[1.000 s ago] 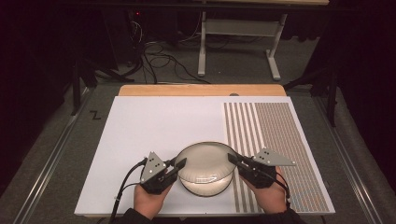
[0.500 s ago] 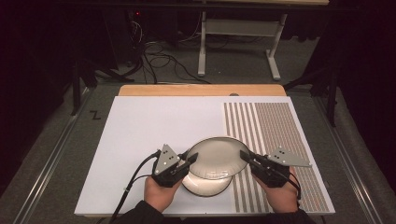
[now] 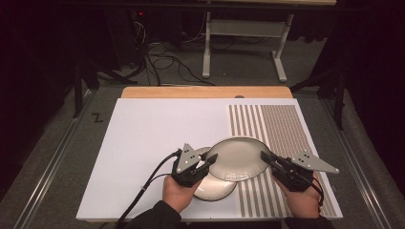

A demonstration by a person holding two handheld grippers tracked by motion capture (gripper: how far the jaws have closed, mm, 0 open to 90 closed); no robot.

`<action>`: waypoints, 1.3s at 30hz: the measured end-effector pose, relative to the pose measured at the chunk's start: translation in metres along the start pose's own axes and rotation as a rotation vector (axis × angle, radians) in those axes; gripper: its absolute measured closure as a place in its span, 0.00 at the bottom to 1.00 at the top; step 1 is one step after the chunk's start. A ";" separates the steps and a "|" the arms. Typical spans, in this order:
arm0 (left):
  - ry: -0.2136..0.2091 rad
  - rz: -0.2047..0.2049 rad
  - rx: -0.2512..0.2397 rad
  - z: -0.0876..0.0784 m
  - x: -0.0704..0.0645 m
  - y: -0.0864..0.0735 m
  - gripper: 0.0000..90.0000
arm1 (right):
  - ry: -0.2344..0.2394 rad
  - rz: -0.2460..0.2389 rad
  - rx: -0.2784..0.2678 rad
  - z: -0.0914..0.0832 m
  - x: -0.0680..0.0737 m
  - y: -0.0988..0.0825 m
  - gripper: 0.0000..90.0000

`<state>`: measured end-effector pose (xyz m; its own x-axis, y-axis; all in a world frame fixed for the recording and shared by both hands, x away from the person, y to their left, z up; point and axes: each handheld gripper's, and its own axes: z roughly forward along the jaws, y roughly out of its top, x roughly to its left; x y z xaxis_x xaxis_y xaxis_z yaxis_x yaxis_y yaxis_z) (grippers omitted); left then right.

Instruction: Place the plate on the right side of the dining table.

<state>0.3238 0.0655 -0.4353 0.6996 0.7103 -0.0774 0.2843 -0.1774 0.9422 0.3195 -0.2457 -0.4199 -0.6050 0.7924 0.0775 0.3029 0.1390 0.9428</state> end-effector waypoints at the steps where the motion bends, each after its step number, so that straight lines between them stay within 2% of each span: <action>1: -0.001 0.000 -0.001 0.002 -0.001 0.001 0.87 | -0.003 -0.002 -0.001 -0.001 -0.002 0.000 0.92; 20: -0.044 0.008 0.013 0.046 -0.020 0.010 0.87 | -0.075 0.021 -0.003 -0.024 -0.036 -0.008 0.92; 33: -0.064 0.003 0.043 0.074 -0.030 0.015 0.87 | -0.117 0.033 0.002 -0.034 -0.057 -0.013 0.91; 39: -0.071 0.014 0.063 0.088 -0.036 0.019 0.86 | -0.137 0.043 0.000 -0.039 -0.068 -0.017 0.91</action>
<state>0.3620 -0.0234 -0.4434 0.7479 0.6579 -0.0889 0.3127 -0.2310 0.9213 0.3273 -0.3253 -0.4288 -0.4854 0.8713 0.0725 0.3261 0.1035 0.9397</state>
